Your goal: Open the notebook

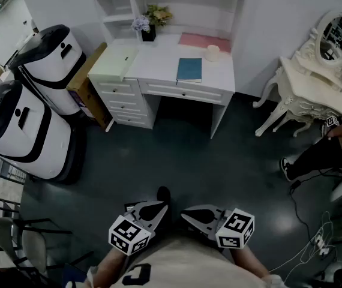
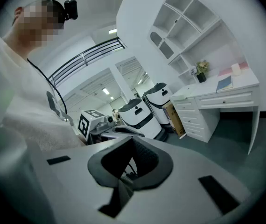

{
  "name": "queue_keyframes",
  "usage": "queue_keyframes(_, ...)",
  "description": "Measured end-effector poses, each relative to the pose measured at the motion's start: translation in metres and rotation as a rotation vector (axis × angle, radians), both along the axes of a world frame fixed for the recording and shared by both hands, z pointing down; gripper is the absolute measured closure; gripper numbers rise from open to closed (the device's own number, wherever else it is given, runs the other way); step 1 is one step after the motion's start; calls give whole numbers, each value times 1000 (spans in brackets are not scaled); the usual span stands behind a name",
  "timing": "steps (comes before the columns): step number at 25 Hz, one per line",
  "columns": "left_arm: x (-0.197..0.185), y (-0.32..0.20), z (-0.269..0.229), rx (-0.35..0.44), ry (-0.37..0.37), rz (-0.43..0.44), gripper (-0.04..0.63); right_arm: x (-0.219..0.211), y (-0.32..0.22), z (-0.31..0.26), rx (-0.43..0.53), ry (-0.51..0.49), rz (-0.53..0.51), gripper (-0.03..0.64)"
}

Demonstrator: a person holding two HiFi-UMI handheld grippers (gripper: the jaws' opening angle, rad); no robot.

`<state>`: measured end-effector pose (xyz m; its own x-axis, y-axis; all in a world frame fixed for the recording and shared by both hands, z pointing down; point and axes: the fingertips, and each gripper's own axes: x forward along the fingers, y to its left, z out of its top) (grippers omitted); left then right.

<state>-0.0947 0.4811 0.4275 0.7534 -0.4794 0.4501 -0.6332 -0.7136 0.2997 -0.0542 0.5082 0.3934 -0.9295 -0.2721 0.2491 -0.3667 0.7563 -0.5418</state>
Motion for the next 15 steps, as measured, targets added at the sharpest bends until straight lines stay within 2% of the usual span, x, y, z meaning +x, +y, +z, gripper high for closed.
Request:
queue_keyframes(4, 11, -2, 0, 9, -2, 35, 581, 8, -2, 2, -20, -14, 35, 594)
queue_keyframes(9, 20, -16, 0, 9, 1, 84, 581, 13, -18, 3, 5, 13, 71, 594)
queue_keyframes(15, 24, -52, -3, 17, 10, 126, 581, 19, -53, 3, -11, 38, 131, 594)
